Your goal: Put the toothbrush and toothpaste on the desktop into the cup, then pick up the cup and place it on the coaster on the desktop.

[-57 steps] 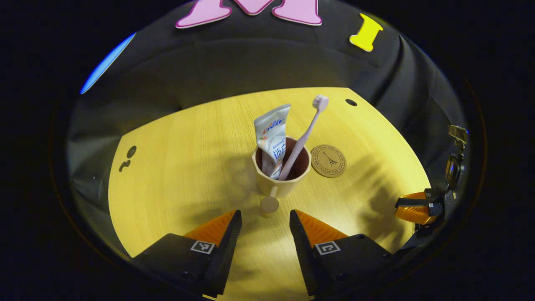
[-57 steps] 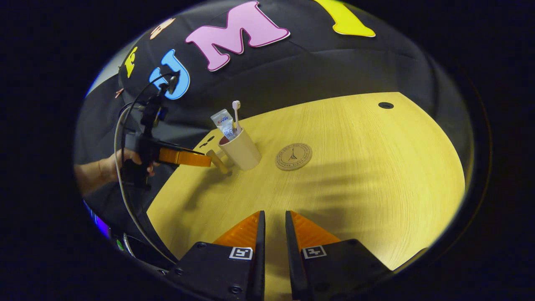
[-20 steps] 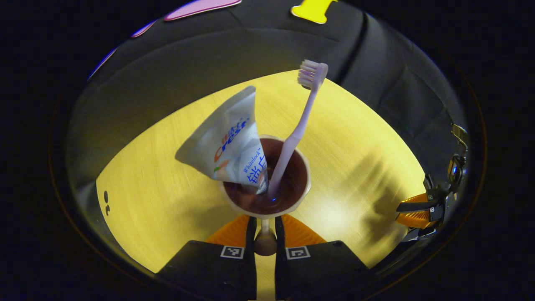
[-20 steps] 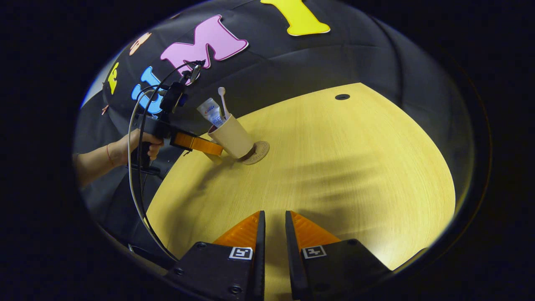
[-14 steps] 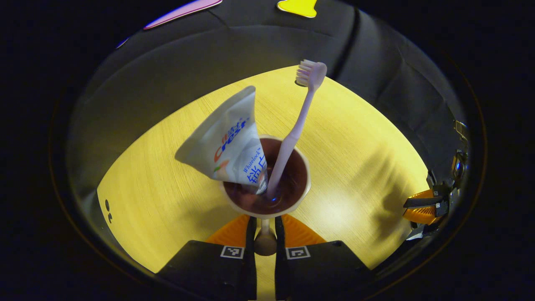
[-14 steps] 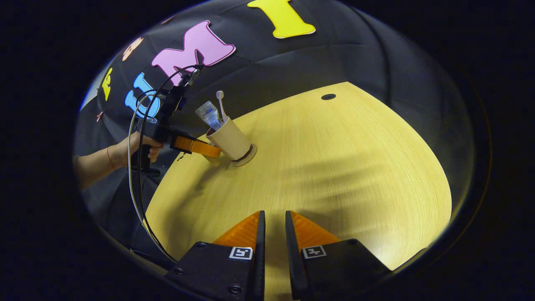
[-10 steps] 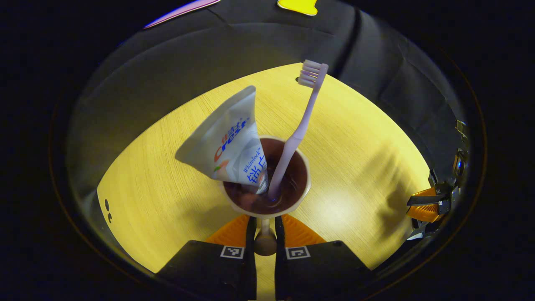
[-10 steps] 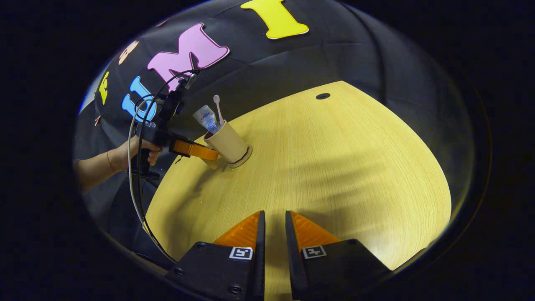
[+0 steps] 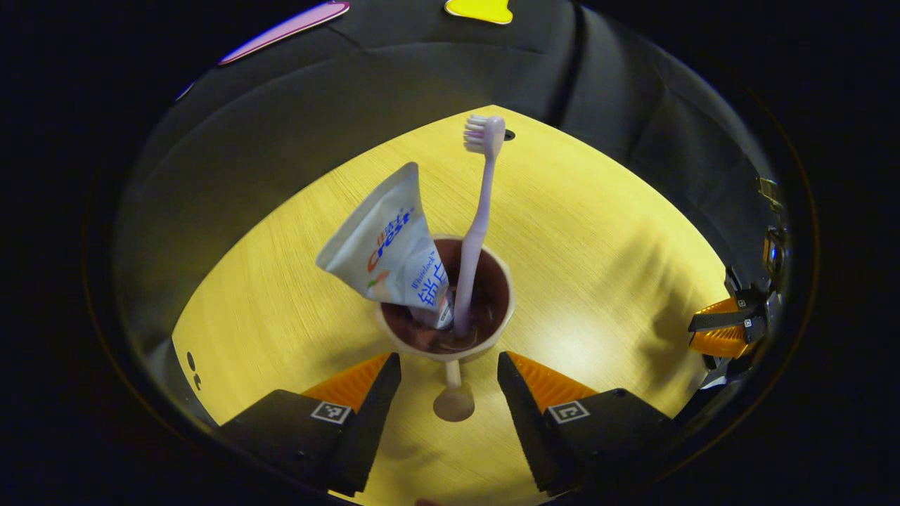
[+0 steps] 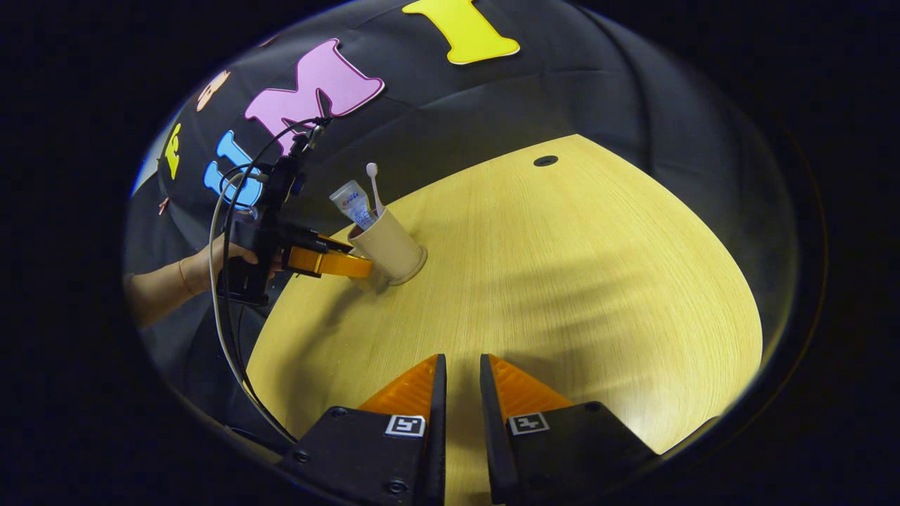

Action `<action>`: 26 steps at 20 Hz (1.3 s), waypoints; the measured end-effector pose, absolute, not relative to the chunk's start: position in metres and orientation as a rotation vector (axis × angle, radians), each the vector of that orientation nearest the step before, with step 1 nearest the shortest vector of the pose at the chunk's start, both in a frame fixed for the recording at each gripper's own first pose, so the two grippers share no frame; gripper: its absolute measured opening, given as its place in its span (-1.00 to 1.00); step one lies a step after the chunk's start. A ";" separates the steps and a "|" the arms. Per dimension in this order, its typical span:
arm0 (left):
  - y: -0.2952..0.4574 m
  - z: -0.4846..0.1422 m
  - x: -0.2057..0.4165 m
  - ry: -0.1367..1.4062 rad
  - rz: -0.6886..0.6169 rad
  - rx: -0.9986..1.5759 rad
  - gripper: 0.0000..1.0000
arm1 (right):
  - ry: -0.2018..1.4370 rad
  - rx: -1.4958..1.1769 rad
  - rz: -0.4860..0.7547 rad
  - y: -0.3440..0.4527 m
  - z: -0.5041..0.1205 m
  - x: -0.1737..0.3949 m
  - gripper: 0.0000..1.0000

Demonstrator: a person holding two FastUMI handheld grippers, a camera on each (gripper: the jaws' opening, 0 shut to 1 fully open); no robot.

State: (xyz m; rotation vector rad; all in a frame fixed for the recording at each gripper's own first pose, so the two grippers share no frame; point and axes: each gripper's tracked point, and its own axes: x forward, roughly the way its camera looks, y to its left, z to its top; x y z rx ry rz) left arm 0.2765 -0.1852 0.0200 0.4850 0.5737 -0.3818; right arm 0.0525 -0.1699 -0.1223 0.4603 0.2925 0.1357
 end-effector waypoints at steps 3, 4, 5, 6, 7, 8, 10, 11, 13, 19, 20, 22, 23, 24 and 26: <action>-0.177 0.018 0.267 0.567 -0.372 0.473 0.75 | 0.286 0.457 0.136 -0.167 -0.116 0.054 -0.43; -0.173 0.017 0.263 0.560 -0.368 0.468 0.74 | 0.278 0.458 0.136 -0.165 -0.111 0.054 -0.43; -0.171 0.017 0.257 0.552 -0.368 0.455 0.74 | 0.272 0.459 0.138 -0.162 -0.106 0.054 -0.43; -0.169 0.015 0.249 0.547 -0.374 0.433 0.74 | 0.264 0.457 0.141 -0.158 -0.101 0.053 -0.43; -0.167 0.015 0.240 0.538 -0.382 0.409 0.74 | 0.255 0.451 0.145 -0.153 -0.095 0.052 -0.44; -0.163 0.016 0.231 0.524 -0.387 0.389 0.75 | 0.249 0.443 0.148 -0.148 -0.091 0.051 -0.43; -0.153 0.019 0.206 0.476 -0.394 0.348 0.74 | 0.236 0.428 0.162 -0.134 -0.078 0.048 -0.42; -0.150 0.020 0.195 0.460 -0.397 0.328 0.74 | 0.232 0.421 0.171 -0.123 -0.072 0.046 -0.39; -0.141 0.020 0.169 0.433 -0.414 0.283 0.74 | 0.220 0.418 0.187 -0.107 -0.059 0.042 -0.29; -0.100 0.004 0.103 0.396 -0.412 0.181 0.72 | 0.203 0.363 0.241 -0.059 -0.026 0.027 0.18; -0.094 0.001 0.094 0.392 -0.404 0.157 0.75 | 0.204 0.359 0.250 -0.052 -0.021 0.025 0.24; -0.082 -0.002 0.081 0.374 -0.379 0.105 0.77 | 0.207 0.352 0.259 -0.043 -0.014 0.023 0.39; -0.078 -0.005 0.076 0.365 -0.370 0.081 0.77 | 0.209 0.348 0.264 -0.039 -0.013 0.021 0.56; -0.072 -0.007 0.071 0.359 -0.351 0.066 0.77 | 0.211 0.343 0.270 -0.034 -0.012 0.019 0.58; -0.058 -0.009 0.063 0.340 -0.309 0.050 0.77 | 0.215 0.312 0.277 -0.027 -0.008 0.016 0.60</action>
